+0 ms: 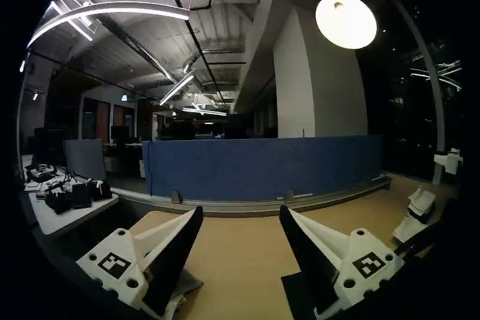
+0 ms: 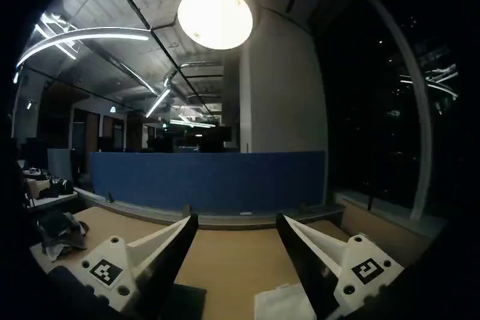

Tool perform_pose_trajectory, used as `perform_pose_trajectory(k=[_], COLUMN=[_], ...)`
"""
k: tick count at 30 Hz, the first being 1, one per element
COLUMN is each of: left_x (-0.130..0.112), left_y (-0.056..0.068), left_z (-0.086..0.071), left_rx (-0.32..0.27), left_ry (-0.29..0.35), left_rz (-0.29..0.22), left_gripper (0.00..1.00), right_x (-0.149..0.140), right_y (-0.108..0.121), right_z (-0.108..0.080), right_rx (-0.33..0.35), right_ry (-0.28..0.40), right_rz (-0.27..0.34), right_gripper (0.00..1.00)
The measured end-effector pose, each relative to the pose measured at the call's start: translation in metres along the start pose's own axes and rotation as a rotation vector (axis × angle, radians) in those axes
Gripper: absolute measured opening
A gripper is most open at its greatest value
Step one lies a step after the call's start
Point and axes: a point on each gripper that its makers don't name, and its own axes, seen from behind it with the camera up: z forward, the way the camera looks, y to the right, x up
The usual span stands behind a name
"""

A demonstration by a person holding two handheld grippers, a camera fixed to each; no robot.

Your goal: Fold towel

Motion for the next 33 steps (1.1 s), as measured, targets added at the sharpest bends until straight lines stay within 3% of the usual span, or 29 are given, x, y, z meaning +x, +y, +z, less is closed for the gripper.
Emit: perform_pose_trajectory(k=[5, 8, 17, 23, 26, 33], left_x=[-0.004, -0.014, -0.052, -0.076, -0.079, -0.092], left_y=[0.015, 0.029, 0.085, 0.112, 0.115, 0.121], left_z=[-0.003, -0.006, -0.036, -0.062, -0.064, -0.069], left_rx=[-0.056, -0.121, -0.403, -0.582, -0.597, -0.607], left_ry=[-0.042, -0.090, -0.284, -0.428, -0.448, -0.472], left_rz=[0.009, 0.013, 0.081, 0.082, 0.088, 0.123], left_gripper=[0.94, 0.94, 0.94, 0.94, 0.94, 0.94], right_x=[-0.004, -0.010, -0.046, -0.071, -0.072, -0.081], right_y=[-0.004, -0.012, -0.060, -0.080, -0.085, -0.089], right_z=[0.000, -0.001, -0.020, -0.043, -0.049, -0.054], right_rx=[0.034, 0.078, 0.337, 0.501, 0.540, 0.557], right_ry=[-0.032, -0.072, -0.275, -0.432, -0.449, -0.472], right_rz=[-0.015, -0.035, -0.166, -0.215, -0.230, -0.247], right_gripper=[1.00, 1.00, 1.00, 1.00, 1.00, 1.00])
